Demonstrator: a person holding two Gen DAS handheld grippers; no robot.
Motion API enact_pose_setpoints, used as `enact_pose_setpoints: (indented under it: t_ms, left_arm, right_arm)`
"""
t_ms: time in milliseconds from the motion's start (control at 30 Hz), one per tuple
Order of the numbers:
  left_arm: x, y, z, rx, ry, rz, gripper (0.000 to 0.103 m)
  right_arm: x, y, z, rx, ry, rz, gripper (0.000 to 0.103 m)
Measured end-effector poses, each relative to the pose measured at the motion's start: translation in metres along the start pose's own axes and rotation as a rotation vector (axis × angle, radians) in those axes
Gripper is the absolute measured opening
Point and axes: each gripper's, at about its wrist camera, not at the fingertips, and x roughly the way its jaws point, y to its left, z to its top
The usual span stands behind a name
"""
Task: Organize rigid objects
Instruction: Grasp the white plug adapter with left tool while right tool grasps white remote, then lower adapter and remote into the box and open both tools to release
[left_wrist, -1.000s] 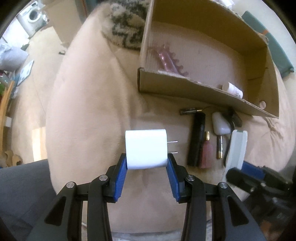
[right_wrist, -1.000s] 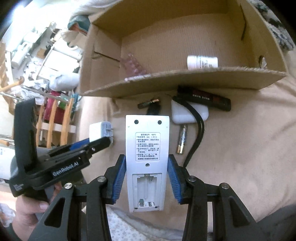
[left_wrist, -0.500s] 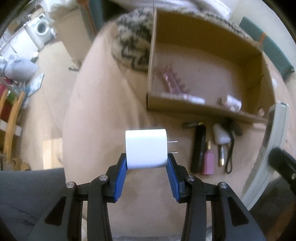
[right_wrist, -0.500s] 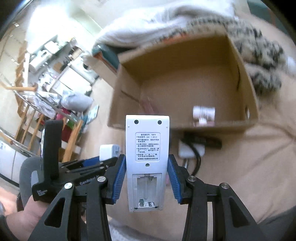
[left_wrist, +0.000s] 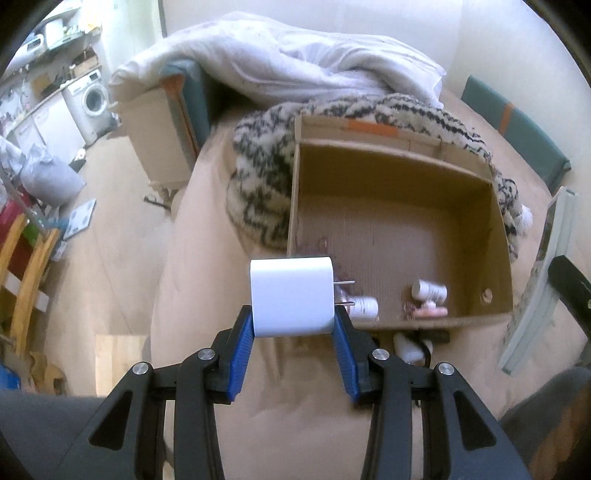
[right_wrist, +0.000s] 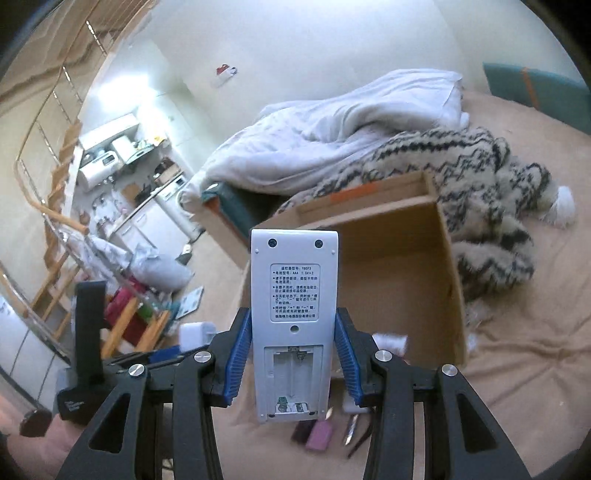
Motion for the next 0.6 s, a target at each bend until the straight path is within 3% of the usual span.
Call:
enact_pose_setpoints:
  t_ms: [333, 600]
  left_arm:
    - [0.021, -0.020, 0.043, 0.066, -0.027, 0.015, 0.038]
    - [0.071, -0.045, 0.052, 0.123, 0.012, -0.003, 0.038]
  right_arm:
    - [0.036, -0.036, 0.033, 0.021, 0.014, -0.087, 0.046]
    - [0.083, -0.066, 0.023, 0.130, 0.152, -0.094, 0.047]
